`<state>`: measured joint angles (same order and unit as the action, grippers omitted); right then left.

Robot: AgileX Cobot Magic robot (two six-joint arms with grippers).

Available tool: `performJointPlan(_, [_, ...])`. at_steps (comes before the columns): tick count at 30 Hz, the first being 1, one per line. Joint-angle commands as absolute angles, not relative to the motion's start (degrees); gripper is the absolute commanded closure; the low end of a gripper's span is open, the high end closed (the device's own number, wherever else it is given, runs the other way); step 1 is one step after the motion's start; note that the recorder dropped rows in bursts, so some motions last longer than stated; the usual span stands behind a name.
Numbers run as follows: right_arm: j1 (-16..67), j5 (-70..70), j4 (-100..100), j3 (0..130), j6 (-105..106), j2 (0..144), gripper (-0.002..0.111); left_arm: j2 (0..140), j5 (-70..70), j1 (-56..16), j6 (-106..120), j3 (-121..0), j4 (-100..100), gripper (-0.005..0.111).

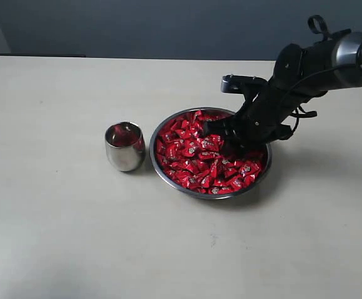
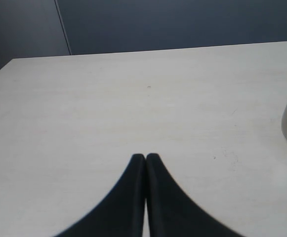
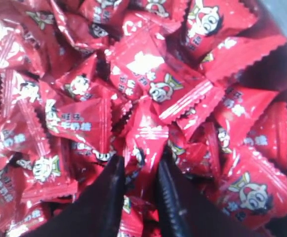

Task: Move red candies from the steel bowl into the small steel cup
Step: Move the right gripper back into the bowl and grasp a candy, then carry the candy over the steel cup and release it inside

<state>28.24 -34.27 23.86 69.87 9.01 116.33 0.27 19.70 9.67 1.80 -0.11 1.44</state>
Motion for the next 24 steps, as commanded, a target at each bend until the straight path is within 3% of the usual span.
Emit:
performJointPlan(1, [28.0,-33.6,22.8,70.0,9.5,115.4,0.109,0.0,19.1,9.8,1.7,0.0,1.6,0.106])
performJointPlan(15, [28.8,-36.7,23.6,72.6,16.6,105.6,0.109,0.0,19.1,9.8,1.7,0.0,1.6,0.106])
performJointPlan(24, [41.2,-40.3,28.4,91.6,22.5,110.4,0.109,0.0,19.1,9.8,1.7,0.0,1.6,0.106])
